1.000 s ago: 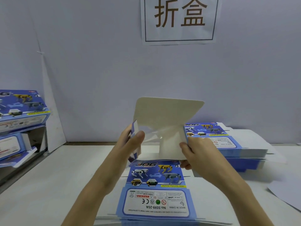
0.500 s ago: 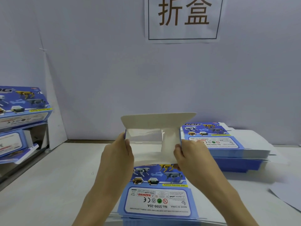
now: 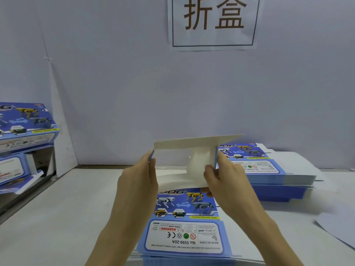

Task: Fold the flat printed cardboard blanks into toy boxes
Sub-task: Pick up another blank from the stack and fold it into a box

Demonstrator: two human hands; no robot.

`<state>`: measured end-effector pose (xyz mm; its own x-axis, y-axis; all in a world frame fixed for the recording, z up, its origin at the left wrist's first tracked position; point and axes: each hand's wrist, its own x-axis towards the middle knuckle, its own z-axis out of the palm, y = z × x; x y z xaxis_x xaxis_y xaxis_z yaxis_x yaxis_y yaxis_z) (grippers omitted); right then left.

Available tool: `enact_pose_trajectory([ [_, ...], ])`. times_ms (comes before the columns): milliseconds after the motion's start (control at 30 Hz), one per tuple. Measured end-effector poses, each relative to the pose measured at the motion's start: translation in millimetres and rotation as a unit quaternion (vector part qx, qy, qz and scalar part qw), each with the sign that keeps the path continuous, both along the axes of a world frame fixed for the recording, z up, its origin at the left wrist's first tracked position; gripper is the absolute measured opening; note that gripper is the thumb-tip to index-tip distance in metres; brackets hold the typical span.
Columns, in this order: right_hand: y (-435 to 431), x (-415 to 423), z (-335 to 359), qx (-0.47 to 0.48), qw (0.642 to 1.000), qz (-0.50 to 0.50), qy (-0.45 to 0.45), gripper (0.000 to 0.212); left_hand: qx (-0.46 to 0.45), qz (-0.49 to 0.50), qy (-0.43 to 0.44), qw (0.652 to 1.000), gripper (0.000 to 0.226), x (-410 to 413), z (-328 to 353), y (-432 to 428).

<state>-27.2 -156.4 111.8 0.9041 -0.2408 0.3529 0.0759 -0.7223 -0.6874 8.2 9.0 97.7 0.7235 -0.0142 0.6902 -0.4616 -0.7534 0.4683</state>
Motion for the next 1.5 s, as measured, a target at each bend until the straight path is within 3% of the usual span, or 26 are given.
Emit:
enact_pose_trajectory([
  [67, -1, 2, -2, 0.005, 1.000, -0.017, -0.003, 0.038, 0.001, 0.002, 0.003, 1.000, 0.030, -1, 0, -1],
  [200, -3, 3, -4, 0.020, 1.000, 0.013, -0.009, 0.039, -0.011, -0.004, -0.001, 1.000, 0.026, -2, 2, -1],
  [400, -5, 5, -7, 0.035, 0.998, 0.023, -0.042, 0.031, -0.001, -0.008, -0.012, 1.000, 0.026, 2, -1, 4],
  [533, -13, 5, -6, 0.056, 0.997, 0.047, -0.017, 0.017, -0.003, -0.041, -0.033, 0.999, 0.029, 4, 2, 10],
  [633, -22, 5, -5, 0.000, 0.997, 0.005, -0.072, 0.030, -0.046, -0.061, -0.023, 0.997, 0.040, 3, 5, 14],
  [733, -23, 5, -3, 0.009, 0.985, 0.003, -0.171, 0.023, -0.120, -0.111, -0.031, 0.986, 0.055, 1, 8, 14],
  [833, -20, 7, -6, 0.038, 0.969, -0.056, -0.238, 0.051, -0.234, -0.190, -0.034, 0.953, 0.063, -1, 9, 12],
  [867, -18, 7, -6, 0.072, 0.964, -0.059, -0.250, 0.053, -0.219, -0.217, -0.044, 0.950, 0.072, -3, 9, 13],
  [967, -16, 1, 0, 0.162, 0.957, -0.020, -0.242, 0.051, -0.045, -0.262, -0.085, 0.960, 0.109, -4, 7, 14],
  [1067, -16, -5, 7, 0.182, 0.957, 0.045, -0.221, 0.043, 0.014, -0.212, -0.106, 0.971, 0.125, -4, 6, 11],
  [1167, -19, -6, 8, 0.148, 0.965, 0.068, -0.205, 0.041, 0.022, -0.181, -0.144, 0.973, 0.130, 0, 6, 12],
  [1233, -21, -6, 10, 0.143, 0.961, 0.087, -0.221, 0.051, 0.015, -0.191, -0.140, 0.971, 0.129, 3, 5, 16],
  [1267, -23, -7, 11, 0.173, 0.950, 0.102, -0.238, 0.048, 0.018, -0.196, -0.133, 0.971, 0.128, 3, 5, 17],
  [1367, -29, -11, 20, 0.304, 0.900, 0.148, -0.276, 0.009, 0.034, -0.218, -0.125, 0.967, 0.127, 5, 4, 19],
  [1500, -37, -14, 24, 0.367, 0.873, 0.170, -0.271, 0.016, 0.103, -0.214, -0.179, 0.955, 0.126, 4, 4, 24],
])
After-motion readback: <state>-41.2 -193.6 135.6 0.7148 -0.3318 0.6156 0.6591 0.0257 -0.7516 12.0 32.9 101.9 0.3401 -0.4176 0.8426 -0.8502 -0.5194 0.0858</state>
